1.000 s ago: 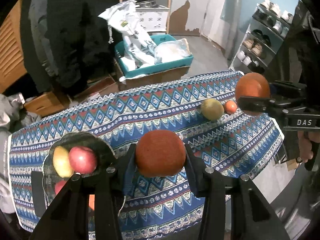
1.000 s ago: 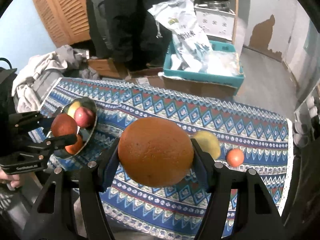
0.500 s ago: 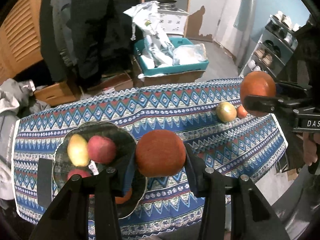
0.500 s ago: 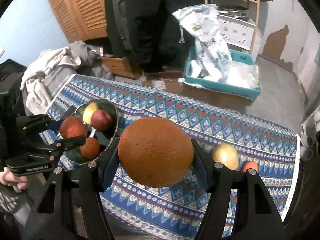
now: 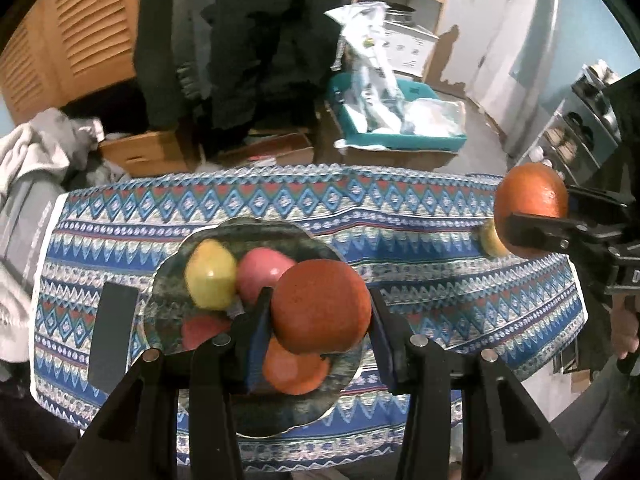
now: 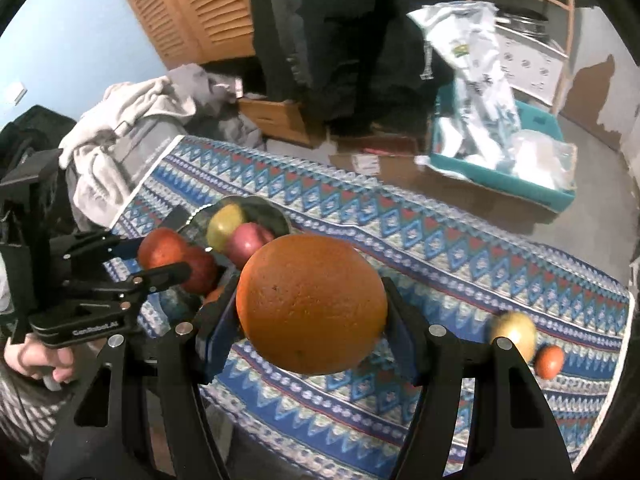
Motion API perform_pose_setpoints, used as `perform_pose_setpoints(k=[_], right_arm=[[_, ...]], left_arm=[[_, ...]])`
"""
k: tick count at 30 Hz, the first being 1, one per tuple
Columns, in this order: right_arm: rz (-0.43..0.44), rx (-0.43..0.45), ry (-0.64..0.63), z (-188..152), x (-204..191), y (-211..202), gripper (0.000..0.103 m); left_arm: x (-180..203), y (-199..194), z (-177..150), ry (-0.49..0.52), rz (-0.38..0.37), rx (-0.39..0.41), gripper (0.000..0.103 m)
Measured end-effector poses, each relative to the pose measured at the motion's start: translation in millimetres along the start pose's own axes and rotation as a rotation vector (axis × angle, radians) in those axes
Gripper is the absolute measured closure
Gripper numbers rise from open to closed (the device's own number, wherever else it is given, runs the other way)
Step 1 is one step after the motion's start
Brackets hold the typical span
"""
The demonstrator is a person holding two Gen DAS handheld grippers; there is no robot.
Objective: Organize fruits
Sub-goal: 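Lower and open the right tool in the bowl while the left tool releases its fruit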
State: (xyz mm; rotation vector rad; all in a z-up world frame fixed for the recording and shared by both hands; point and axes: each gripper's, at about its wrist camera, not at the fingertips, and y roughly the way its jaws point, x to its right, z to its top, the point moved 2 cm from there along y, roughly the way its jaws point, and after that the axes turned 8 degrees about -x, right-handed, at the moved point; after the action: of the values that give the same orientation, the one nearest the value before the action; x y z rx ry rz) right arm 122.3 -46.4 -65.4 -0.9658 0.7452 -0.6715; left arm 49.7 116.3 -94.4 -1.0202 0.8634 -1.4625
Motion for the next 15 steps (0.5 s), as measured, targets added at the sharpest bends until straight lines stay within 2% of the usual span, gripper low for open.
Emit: perform_pose_setpoints(k=[10, 15], right_arm=[[0.071, -0.07, -0.017, 23.0, -37.8, 42.4, 0.036], [0.079, -0.115, -0.022, 29.6, -46.5, 70.0, 0.036]], left_arm=[[-40.9, 21.9, -10.8, -0.078, 0.016, -0.045, 0.057], [-57.8, 46.5, -16.1, -0.142, -0.033, -0.107, 0.057]])
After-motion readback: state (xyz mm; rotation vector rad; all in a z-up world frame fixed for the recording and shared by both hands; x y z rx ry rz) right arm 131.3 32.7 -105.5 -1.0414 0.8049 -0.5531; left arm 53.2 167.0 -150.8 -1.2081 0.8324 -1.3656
